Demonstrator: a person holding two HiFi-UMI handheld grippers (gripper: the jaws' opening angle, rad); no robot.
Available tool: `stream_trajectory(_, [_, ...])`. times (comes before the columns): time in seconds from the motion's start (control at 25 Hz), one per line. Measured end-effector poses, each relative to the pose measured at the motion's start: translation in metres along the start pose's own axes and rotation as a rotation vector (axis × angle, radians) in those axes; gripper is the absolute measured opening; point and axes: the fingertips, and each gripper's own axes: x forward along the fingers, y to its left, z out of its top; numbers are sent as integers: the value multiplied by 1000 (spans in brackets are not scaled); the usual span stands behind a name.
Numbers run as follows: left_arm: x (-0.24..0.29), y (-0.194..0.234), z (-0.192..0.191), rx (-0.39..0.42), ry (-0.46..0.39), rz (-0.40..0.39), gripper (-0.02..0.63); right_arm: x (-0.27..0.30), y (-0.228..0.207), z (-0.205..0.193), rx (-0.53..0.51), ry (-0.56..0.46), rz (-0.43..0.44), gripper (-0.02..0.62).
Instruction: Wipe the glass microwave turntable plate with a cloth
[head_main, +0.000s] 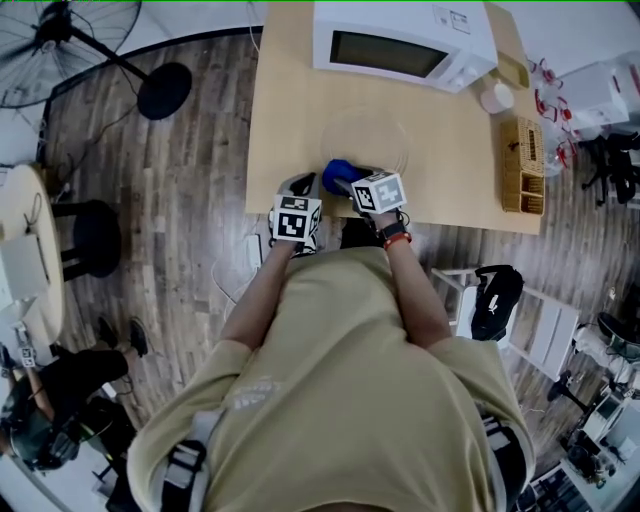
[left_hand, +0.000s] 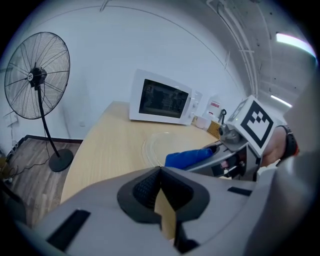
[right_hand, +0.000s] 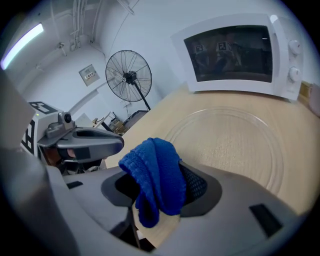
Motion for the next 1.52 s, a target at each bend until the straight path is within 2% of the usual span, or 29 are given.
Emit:
stream_trajectory(0.36, [-2, 11, 6, -22, -29, 30, 20, 13, 1, -11, -146, 102, -34, 215])
stream_trajectory(0.92, [8, 8, 11, -25, -24, 30, 20, 7, -9, -12, -151, 134, -28, 213])
stream_trajectory(1.52, [20, -10, 9, 5, 8, -4, 20, -10, -31, -20, -135, 103, -73, 213])
